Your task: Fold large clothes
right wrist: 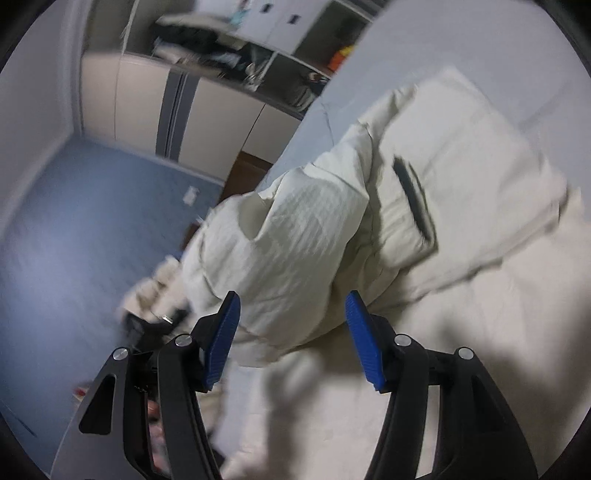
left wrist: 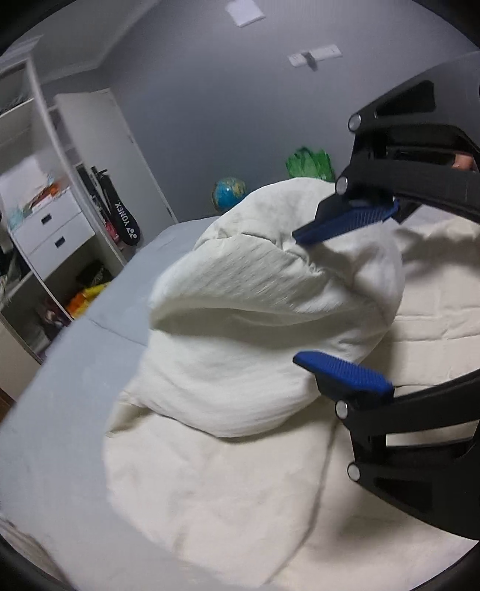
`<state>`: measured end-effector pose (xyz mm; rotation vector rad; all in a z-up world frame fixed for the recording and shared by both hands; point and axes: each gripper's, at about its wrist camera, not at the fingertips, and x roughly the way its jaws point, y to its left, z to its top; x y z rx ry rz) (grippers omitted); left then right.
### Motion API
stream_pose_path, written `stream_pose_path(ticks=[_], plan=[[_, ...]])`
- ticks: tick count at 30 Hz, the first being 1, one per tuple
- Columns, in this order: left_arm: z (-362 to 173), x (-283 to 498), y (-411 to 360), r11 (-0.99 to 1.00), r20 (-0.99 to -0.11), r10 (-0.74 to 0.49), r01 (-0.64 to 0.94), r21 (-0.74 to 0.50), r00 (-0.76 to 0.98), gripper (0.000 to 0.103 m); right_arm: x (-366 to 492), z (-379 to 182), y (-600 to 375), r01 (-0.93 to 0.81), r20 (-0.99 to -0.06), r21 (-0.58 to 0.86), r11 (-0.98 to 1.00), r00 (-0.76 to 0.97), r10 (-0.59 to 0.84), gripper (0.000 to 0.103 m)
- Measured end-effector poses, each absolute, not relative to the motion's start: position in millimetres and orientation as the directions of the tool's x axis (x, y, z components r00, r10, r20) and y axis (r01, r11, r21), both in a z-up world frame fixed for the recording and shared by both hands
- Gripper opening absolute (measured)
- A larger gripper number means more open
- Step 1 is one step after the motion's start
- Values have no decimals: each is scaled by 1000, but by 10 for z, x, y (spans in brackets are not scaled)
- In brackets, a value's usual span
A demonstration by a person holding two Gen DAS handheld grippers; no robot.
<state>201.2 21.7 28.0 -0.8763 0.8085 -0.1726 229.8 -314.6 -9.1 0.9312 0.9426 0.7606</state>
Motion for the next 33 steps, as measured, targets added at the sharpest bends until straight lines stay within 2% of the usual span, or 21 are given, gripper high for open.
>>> stream_pose_path(ticks=[1,8,10,16,22,23,24,25,26,27,28,31,33], plan=[[243,1982,217,645,-560,-449,-181,-743,696,51,2292,-133,-3167,-111,-305,920,376,400,864,55],[76,1888,273,604,-541,-471,-192,-773,697,52,2469,-309,-3185,64,-198,980,189,422,885,56],[60,1905,283,580,-526,-484,-193,-791,699,52,2581,-365,-3130,123,-213,977,177,424,881,56],[-8,1809,541,440,-433,-502,-210,-873,749,64,2821,-489,-2861,215,-256,958,188,360,897,56],[-37,2007,661,350,-395,-537,-229,-908,746,65,2986,-549,-2785,244,-222,960,135,375,900,56],[-84,2072,660,322,-386,-555,-238,-916,737,64,2987,-548,-2775,239,-214,963,128,379,900,47],[-124,2119,656,301,-380,-567,-245,-922,731,63,3000,-539,-2756,223,-203,967,123,381,902,29],[-156,2160,641,276,-369,-578,-251,-928,728,55,3000,-527,-2737,206,-202,970,130,379,903,24],[-207,2197,613,236,-337,-599,-241,-941,727,40,3000,-515,-2727,193,-193,973,127,381,904,17],[-220,2213,599,217,-315,-606,-228,-949,731,32,2997,-496,-2720,173,-177,978,117,386,906,13],[-222,2217,583,204,-293,-606,-212,-956,739,19,2988,-478,-2730,158,-161,982,107,391,906,12],[-151,2194,543,179,-216,-599,-133,-975,771,14,2985,-379,-2754,70,-37,997,8,416,909,10],[-131,2155,569,174,-201,-579,-121,-977,790,14,3008,-345,-2771,34,-2,999,-13,422,907,10]])
